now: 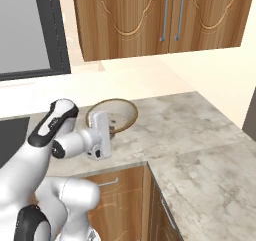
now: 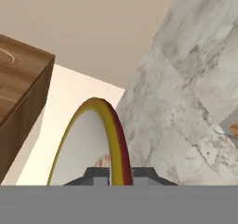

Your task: Clear the mugs and bowl far away from the sink.

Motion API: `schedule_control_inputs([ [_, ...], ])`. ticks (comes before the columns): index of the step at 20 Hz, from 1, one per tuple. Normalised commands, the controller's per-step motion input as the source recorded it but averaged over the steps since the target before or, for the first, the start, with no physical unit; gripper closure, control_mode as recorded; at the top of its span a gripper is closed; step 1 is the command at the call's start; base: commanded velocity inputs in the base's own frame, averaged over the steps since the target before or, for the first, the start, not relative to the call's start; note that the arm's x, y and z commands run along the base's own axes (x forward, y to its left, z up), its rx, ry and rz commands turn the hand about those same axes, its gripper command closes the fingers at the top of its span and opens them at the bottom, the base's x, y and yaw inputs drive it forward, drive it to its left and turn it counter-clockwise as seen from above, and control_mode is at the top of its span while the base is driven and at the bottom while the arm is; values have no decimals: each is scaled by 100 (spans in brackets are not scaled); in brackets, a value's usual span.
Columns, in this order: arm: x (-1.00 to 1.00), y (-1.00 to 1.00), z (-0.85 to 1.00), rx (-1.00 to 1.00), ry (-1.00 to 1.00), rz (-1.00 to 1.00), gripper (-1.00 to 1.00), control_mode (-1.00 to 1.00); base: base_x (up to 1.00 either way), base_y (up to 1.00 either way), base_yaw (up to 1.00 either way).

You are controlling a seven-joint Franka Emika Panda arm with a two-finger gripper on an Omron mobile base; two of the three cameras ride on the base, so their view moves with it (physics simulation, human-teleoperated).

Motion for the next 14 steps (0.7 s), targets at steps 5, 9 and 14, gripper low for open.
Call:
schedule_control_inputs([
  [5, -35, -23, 61, 19, 1, 0, 100, -100, 0, 0, 0],
  [9, -11, -5, 26, 3, 5, 0, 100, -100, 0, 0, 0],
  [14, -28, 0, 8, 0, 10, -2, 100, -100, 0, 0, 0],
])
